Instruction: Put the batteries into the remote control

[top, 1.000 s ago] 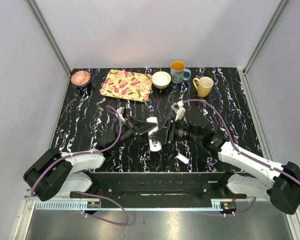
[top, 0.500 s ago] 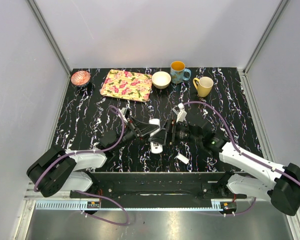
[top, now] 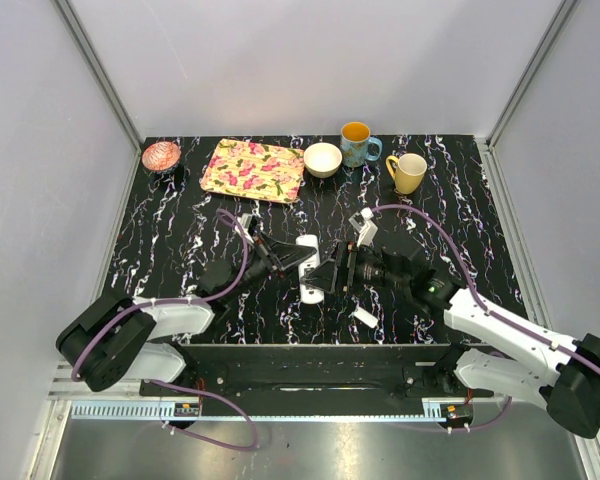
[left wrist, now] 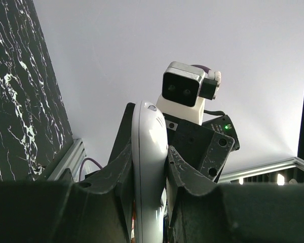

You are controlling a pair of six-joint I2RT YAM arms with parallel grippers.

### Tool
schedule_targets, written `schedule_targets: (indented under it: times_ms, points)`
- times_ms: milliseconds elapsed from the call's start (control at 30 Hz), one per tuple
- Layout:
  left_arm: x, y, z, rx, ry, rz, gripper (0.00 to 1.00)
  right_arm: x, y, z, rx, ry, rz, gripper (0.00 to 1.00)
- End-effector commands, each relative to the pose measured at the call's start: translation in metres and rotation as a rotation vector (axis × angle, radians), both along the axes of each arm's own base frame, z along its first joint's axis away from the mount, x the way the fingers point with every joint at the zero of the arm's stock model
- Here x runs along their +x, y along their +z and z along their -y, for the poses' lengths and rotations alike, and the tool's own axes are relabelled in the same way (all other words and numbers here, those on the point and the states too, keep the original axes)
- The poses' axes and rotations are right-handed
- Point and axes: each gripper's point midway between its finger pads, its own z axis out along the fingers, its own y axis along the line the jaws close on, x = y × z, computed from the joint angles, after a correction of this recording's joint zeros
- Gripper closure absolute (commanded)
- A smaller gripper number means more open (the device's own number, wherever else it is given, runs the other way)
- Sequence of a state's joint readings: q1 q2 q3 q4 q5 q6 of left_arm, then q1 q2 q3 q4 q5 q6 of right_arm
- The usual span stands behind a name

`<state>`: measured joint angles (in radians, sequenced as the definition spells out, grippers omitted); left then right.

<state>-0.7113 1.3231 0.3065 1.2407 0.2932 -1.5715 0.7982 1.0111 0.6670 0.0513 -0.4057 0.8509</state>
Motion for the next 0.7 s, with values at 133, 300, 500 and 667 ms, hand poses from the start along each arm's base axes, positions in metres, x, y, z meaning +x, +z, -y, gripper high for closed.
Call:
schedule_targets:
  times_ms: [133,300,500,667]
  points:
    - [-0.023,0.083,-0.022,-0.246,-0.001,0.311,1.00,0.009,0.033,0.000,-0.010,-0.010,0.085,0.18]
    - [-0.012,0.073,-0.022,-0.216,0.023,0.298,1.00,0.011,0.046,0.019,-0.121,-0.054,0.130,0.17]
    - [0.002,0.056,-0.016,-0.127,0.071,0.299,1.00,0.018,0.042,0.046,-0.364,-0.097,0.160,0.25]
    - [0.014,0.036,-0.020,-0.059,0.149,0.277,1.00,0.026,0.034,0.057,-0.586,-0.158,0.195,0.41]
